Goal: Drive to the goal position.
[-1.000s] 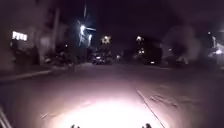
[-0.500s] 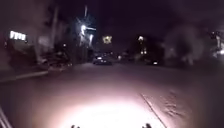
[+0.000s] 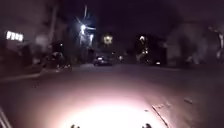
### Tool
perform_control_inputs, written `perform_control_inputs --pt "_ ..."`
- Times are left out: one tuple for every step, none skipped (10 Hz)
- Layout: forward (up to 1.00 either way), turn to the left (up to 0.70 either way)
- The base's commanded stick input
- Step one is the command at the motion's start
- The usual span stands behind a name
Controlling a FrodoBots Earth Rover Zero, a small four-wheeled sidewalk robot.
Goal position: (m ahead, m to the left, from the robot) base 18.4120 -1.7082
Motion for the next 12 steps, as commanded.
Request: perform_control_inputs --pt "0.85 0.00" --pt "0.85 0.00" --pt "0.85 0.00" --pt "0.85 0.00" --pt "0.85 0.00" --pt "0.85 0.00" --pt "0.85 0.00" --pt "0.85 0.00" --pt "0.85 -0.34" --pt "0.85 -0.29" --pt "0.85 -0.03" --pt "0.85 0.00"
